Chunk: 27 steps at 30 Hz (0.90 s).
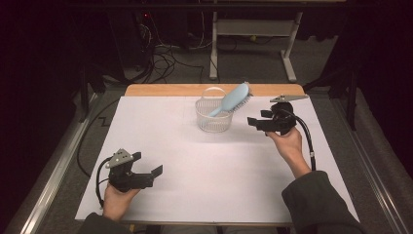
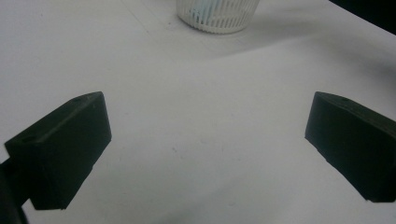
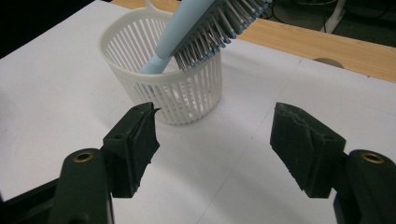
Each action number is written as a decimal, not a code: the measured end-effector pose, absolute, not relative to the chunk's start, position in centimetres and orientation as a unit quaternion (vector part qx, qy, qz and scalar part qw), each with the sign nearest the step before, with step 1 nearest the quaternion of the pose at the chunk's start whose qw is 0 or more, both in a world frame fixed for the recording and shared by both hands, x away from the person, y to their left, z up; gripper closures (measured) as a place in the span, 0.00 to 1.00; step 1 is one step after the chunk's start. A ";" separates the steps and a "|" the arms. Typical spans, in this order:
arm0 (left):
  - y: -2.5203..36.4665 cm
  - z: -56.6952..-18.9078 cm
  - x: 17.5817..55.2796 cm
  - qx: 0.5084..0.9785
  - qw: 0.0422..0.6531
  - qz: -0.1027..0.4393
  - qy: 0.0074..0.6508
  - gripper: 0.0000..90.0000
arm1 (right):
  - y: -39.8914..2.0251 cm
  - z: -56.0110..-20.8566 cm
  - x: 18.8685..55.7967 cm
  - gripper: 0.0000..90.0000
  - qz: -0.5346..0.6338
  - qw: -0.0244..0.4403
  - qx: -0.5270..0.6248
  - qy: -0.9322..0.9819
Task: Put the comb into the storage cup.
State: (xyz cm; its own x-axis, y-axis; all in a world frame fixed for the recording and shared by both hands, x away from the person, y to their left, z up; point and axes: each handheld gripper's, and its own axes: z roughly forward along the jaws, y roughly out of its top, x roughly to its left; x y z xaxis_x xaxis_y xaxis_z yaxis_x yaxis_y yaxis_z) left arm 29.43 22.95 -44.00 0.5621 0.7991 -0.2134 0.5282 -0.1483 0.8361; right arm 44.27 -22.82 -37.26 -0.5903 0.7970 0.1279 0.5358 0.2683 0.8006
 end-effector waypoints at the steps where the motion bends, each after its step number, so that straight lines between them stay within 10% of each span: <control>1: 22.9 -44.0 29.4 0.744 0.477 0.142 0.446 0.00 | -22.9 -37.2 44.2 0.36 0.430 0.152 0.426 0.781; 27: 22.9 -44.0 29.4 0.744 0.476 0.142 0.446 0.00 | -24.4 -37.2 42.3 0.34 0.433 0.160 0.417 0.783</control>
State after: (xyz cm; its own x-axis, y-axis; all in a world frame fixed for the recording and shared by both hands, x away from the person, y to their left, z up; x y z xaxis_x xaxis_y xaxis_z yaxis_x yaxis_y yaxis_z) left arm 29.40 22.86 -44.01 0.5618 0.7993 -0.2132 0.5283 -0.1484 0.8360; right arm 42.27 -24.37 -37.23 -0.6008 0.7916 0.1114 0.5149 0.2765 0.8115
